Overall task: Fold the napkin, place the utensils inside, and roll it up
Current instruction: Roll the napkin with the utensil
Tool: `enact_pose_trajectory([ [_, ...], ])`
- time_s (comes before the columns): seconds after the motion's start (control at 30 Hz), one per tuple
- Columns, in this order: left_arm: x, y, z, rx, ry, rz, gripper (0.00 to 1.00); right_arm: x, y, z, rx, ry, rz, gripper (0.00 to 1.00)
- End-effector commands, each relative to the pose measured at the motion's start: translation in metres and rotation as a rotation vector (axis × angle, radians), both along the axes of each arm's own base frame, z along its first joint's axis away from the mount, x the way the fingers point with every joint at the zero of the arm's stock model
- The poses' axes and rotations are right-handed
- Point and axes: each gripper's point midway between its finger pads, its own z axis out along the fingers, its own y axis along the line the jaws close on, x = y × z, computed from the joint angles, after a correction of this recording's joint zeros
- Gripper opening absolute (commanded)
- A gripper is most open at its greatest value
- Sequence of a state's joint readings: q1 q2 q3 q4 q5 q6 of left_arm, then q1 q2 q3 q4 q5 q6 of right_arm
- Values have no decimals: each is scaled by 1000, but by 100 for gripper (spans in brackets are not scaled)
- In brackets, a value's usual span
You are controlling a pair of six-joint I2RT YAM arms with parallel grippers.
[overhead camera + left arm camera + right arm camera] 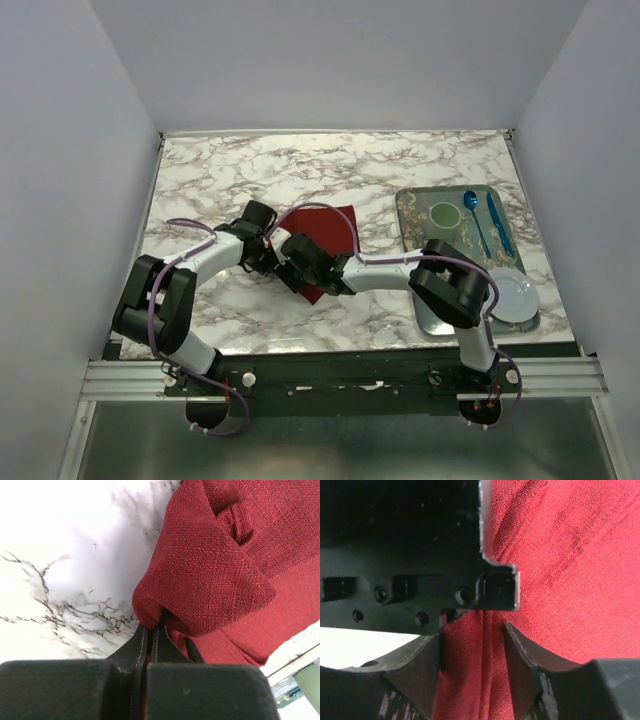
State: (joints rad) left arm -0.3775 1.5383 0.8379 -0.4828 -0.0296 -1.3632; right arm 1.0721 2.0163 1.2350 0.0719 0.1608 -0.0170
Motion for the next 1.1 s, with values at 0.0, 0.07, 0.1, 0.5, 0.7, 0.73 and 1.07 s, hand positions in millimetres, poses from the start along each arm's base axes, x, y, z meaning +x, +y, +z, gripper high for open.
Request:
enact_pose_trajectory([
  [0.0,-28,2,-4,9,91,0,0,5,1,-9,-4,-28,-41,50],
  [0.07,-29,2,-5,8,95,3,0,5,0,-13,16,-4,-90,42],
  [0.1,-29,2,-5,8,95,3,0,5,-2,-15,20,-1,-108,39],
  [0.5,-5,4,11,6,-90,-137,10,-17,-15,-38,64,145,-109,0],
  [0.7,23,15,63,71,-310,-209,62,-25,-18,-45,162,328,-79,0],
  [0.73,28,16,76,94,-348,-241,65,-33,-16,-46,186,394,-57,1],
  [1.07,21,13,95,77,-428,-340,76,-43,-22,-41,370,855,14,1],
])
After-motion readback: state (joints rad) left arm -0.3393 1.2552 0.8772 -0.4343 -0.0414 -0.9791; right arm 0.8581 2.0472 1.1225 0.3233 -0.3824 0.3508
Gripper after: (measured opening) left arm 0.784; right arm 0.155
